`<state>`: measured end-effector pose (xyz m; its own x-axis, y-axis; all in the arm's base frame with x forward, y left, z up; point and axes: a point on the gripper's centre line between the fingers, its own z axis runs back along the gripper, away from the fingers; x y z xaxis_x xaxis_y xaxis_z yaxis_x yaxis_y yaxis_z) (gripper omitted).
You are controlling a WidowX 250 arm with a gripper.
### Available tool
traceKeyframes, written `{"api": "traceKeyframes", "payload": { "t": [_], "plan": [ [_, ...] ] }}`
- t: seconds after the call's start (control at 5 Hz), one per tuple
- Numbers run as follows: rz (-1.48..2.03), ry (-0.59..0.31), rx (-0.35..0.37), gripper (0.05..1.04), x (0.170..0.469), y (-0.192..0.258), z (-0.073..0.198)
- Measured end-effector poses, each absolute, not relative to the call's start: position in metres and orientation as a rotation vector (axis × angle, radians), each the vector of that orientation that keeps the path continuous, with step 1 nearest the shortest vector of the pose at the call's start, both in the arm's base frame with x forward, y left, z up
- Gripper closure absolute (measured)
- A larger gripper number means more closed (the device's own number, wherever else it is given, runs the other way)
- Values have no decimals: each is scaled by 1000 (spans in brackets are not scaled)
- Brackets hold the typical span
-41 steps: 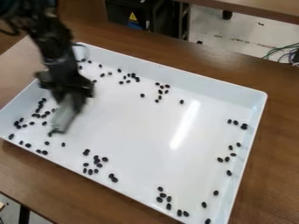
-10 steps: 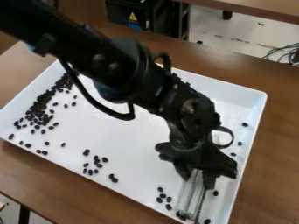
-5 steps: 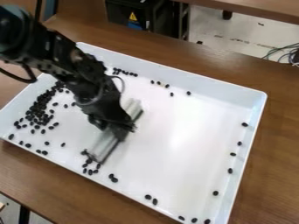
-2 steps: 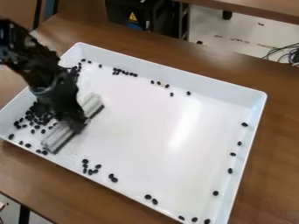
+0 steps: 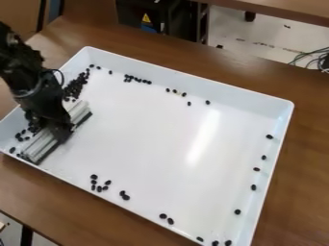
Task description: Sweep into pile
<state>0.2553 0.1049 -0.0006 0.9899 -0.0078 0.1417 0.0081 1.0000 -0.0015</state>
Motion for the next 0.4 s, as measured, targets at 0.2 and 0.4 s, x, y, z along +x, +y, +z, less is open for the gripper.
{"api": "traceKeyframes", "payload": {
  "t": [0.2, 0.4],
  "plan": [
    [14, -144, -44, 346, 262, 97, -3],
    [28, -126, -61, 120, 267, 96, -3]
  ]
}}
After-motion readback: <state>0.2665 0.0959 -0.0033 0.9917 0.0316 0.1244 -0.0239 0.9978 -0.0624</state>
